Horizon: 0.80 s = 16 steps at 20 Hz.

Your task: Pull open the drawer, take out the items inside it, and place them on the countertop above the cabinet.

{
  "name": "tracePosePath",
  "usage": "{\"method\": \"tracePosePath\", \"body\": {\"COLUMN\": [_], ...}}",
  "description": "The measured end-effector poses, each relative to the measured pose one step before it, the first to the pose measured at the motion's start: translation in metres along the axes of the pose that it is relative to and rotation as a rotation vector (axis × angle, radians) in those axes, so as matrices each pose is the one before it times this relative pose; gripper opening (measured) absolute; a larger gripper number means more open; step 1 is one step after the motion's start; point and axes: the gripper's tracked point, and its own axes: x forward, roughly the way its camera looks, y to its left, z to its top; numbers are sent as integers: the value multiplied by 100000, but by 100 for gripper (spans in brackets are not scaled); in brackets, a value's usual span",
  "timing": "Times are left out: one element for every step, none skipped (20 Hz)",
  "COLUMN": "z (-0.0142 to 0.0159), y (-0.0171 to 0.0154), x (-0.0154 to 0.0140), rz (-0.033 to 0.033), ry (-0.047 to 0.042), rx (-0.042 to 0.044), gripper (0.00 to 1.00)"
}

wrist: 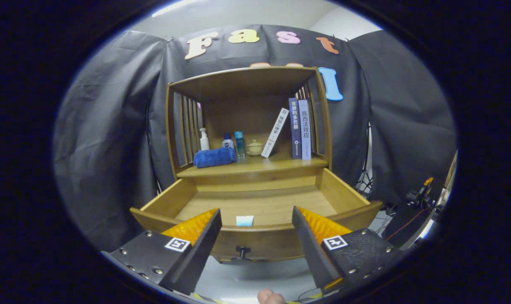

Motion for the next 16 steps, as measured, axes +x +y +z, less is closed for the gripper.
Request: {"method": "tracePosePath", "body": {"z": [1134, 1088, 874, 751, 603, 525, 343, 235, -47, -21, -287, -601, -1399, -1657, -1419, -1053], "y": [119, 15, -2, 82, -76, 2, 120, 187, 311, 278, -288, -550, -492, -77, 577, 587], "x": [80, 190, 382, 552, 615, 706, 831, 953, 1176, 1200, 1236, 1349, 1556, 1561, 1500, 1239], "rz": [-91, -590, -176, -256, -743, -312, 1, 452, 1405, 1427, -529, -1778, -1997, -135, 1314, 1422], "ry": [-420, -346, -138, 402, 313, 403, 782, 1452, 2040, 2141, 2339, 4030, 6706, 8684, 8553, 7057], "rx": [243, -166, -736, -1081, -1218, -1298, -1492, -1255, -1069, -1213, -1628, -1735, -1260, -492, -84, -23], "gripper": [100, 100, 100, 100, 100, 100, 100, 100, 100, 100, 100, 100, 100, 100, 100, 100]}}
